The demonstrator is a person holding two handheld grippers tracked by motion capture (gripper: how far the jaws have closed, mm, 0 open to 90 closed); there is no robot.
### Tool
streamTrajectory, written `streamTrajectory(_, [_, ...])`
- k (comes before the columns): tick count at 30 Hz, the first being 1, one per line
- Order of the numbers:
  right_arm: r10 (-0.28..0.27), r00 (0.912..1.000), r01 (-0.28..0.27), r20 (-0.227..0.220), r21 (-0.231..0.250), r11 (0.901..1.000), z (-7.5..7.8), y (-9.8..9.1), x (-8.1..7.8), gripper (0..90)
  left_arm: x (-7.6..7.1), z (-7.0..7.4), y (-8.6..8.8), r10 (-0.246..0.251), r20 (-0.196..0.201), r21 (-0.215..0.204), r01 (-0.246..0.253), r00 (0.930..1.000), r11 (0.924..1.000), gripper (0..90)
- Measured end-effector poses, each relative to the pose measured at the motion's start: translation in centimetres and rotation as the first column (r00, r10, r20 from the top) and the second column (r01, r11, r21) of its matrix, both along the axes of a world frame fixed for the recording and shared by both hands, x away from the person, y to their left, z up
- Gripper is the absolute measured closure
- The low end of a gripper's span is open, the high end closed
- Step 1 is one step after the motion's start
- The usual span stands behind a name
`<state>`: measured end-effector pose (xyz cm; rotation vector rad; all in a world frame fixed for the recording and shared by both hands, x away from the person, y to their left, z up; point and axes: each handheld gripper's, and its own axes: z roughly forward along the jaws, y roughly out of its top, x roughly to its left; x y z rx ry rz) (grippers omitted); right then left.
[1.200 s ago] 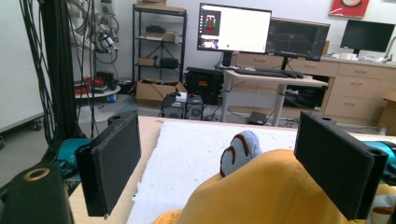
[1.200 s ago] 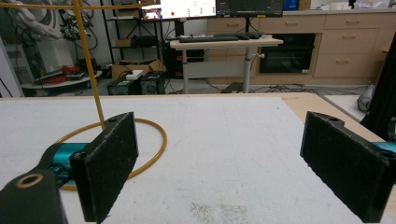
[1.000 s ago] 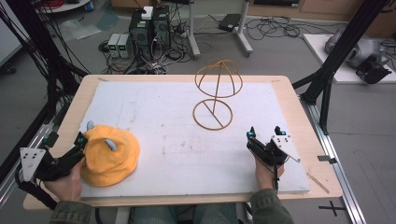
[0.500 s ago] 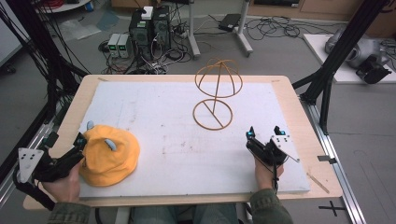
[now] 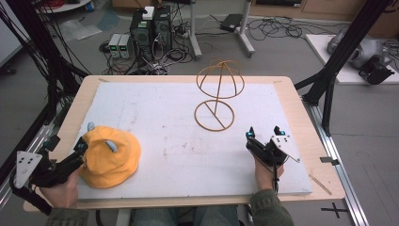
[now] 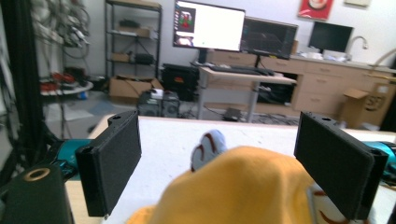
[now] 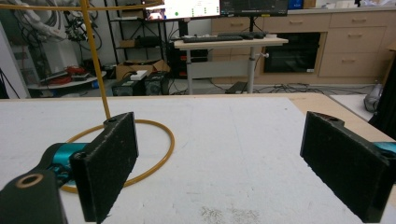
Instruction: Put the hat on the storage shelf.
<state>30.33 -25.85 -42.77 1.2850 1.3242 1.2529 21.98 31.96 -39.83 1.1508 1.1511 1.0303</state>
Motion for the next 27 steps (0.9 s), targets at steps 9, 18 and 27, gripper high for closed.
streamTrajectory(9, [0.001,1.0000,-0.001,0.000,0.002,1.0000,0.0,0.0,0.1,11.0,0.1,-0.5,-0.7,-0.139,-0.120,0.042,0.145,0.9830,0.9885,15.3])
streamTrajectory(18, [0.005,1.0000,-0.005,-0.003,0.002,1.0000,-0.1,0.1,0.1,11.0,-0.3,-1.0,-0.6,-0.159,-0.202,0.098,0.181,0.9665,0.9785,15.3])
streamTrajectory(27, [0.008,1.0000,-0.008,-0.002,-0.011,0.9999,-0.1,0.3,0.2,11.0,0.1,-1.3,-0.8,-0.170,-0.266,0.108,0.205,0.9487,0.9728,15.3])
